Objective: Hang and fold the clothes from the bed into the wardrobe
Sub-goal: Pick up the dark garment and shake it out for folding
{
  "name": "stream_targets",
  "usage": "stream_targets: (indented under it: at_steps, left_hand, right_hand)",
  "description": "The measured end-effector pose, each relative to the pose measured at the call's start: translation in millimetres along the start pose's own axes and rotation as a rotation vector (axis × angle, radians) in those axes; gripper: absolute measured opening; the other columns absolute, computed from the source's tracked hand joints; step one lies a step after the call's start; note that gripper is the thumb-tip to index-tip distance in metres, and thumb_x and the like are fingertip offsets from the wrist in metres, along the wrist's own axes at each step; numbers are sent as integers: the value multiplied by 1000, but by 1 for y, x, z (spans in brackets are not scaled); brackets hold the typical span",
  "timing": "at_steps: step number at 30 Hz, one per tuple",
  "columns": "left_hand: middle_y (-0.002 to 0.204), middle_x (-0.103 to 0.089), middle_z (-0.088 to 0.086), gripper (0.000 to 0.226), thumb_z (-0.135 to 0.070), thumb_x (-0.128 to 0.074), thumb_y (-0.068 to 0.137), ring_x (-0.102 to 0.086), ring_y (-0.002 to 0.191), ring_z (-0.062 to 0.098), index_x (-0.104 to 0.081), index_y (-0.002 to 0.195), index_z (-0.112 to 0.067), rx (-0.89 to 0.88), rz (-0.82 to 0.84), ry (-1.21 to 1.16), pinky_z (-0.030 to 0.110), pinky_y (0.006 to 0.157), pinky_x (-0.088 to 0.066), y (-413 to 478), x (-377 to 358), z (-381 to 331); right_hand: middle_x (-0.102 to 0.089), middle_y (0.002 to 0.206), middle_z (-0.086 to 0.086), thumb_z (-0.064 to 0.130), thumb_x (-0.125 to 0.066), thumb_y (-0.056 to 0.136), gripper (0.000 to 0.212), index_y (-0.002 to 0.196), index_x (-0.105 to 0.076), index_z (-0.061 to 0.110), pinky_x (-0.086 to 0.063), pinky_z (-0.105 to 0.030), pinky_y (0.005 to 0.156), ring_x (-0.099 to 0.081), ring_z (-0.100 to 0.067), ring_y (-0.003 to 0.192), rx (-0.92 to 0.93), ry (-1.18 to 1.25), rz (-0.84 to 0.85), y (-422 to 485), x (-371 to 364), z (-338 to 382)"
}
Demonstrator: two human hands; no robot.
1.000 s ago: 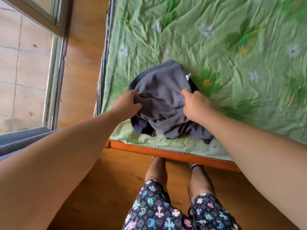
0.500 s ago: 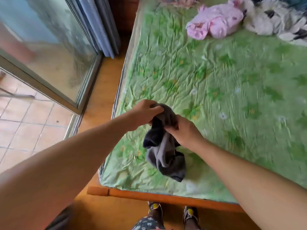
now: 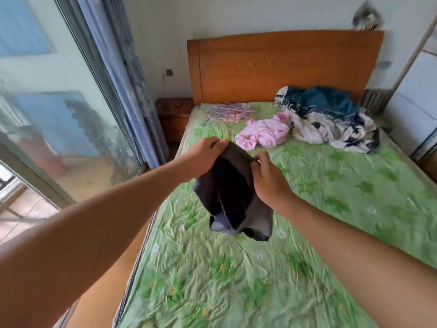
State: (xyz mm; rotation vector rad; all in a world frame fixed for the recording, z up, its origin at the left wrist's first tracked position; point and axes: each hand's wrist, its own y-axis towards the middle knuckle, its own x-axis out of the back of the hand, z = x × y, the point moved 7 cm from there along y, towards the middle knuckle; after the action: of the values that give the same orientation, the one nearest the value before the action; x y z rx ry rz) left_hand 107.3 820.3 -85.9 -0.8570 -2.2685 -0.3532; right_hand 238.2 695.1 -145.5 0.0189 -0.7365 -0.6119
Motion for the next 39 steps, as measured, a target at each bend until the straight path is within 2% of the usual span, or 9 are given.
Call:
stream_targets:
  at_steps: [5,11,17,23,26,29,32,35,39]
  left_hand:
    - [71,-66,0,45,-59,-54,95,-65,66,15,-64,78,-19,-31,22,-106,29,58,-52,7,-5,-68]
    - [89,-66,-7,40,-45,-87,70,-65,81,12,-67,100,-27,-123,238,245,25,60,-52,10,-12,-118]
    - [84,-59,-4,5,-19,-67,90,-56,84,20,-65,93,-17,-372,168,597,29,64,-38,8,-12,-152]
    - [85,-61,7,12,-16,-54,90,-59,77,25,-65,84,-17,-227,28,361,34,60,-52,10,-2,-175]
    - [83,-61,12,16,-16,-54,91,-59,70,23,-68,94,-8,-79,10,154,33,57,-51,13,1,-174]
    - [76,-62,11,14,-13,-55,91,-61,54,18,-65,95,-5,22,-1,-52,25,46,-48,15,5,-175]
    - [85,-65,20,17,-7,-54,94,-68,53,21,-60,108,0,66,44,-261,29,49,-54,15,6,-173]
    - [89,-65,19,18,-5,-56,93,-66,57,19,-62,110,-1,60,27,-262,30,54,-56,16,11,-171]
    - [83,-66,9,8,-7,-62,88,-64,63,17,-67,94,-8,34,5,-234,26,58,-56,10,24,-164]
  right_hand:
    - [-57,109,3,67,-59,85,64,131,-36,27,-50,-38,69,-57,-16,87,143,-189,5,-7,56,8]
    - [-53,100,-8,23,-47,98,19,114,-53,16,-45,-40,67,-58,-33,92,167,-379,-136,5,115,-1]
    - [-53,97,-6,20,-48,97,25,119,-56,12,-47,-41,71,-58,-34,95,164,-453,-158,17,156,-9]
    - [-51,122,-14,37,-59,94,36,122,-46,17,-43,-37,65,-61,-37,100,19,-665,-10,2,140,-40]
    - [-63,111,-10,40,-52,95,29,113,-54,17,-43,-33,64,-63,-33,90,-174,-689,192,-19,113,-76]
    - [-69,85,-8,50,-46,96,36,99,-61,17,-48,-31,60,-67,-30,77,-327,-551,298,-38,87,-86]
    - [-63,83,-5,49,-49,92,25,95,-54,25,-38,-28,51,-57,-27,69,-123,-241,40,-30,81,-39]
    - [-49,108,2,42,-53,77,39,113,-48,28,-45,-29,77,-52,-19,98,213,79,-79,-21,84,29]
    - [-37,131,-5,51,-61,74,59,123,-56,19,-35,-31,106,-37,-24,129,270,146,-57,0,86,67]
